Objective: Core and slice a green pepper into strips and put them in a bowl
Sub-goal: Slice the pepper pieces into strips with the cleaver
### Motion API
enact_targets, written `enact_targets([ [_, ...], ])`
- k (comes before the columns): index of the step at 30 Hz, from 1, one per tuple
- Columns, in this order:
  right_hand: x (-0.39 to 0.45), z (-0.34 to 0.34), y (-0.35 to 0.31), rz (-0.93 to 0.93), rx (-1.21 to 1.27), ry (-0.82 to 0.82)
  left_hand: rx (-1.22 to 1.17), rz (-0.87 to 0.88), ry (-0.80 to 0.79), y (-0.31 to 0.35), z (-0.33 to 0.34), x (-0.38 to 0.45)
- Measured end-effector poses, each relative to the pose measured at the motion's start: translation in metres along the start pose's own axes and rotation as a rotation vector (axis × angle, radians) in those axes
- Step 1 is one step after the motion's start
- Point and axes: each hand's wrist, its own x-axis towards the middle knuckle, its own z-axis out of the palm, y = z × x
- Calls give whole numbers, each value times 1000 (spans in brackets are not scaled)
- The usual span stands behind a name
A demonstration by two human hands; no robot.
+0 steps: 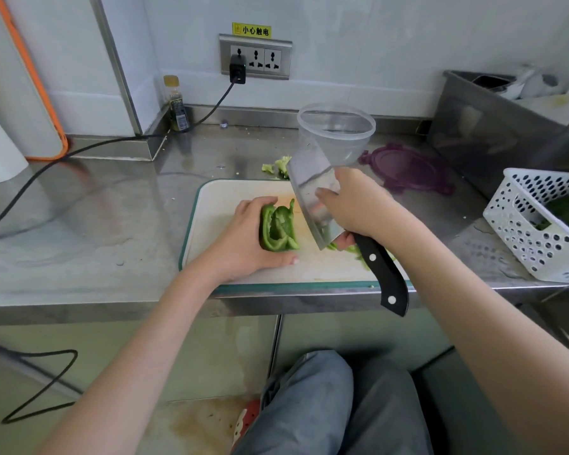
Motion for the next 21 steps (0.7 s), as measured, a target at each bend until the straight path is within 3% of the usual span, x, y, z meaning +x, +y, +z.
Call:
enact_targets([
  [10, -4, 21, -6, 138, 74, -160, 9, 21, 58, -1, 2, 1],
  [14, -4, 29, 1, 0, 84, -11, 19, 9, 44, 1, 2, -1],
  [21, 3, 41, 5, -39, -35, -15, 100, -6, -24, 3, 1, -2],
])
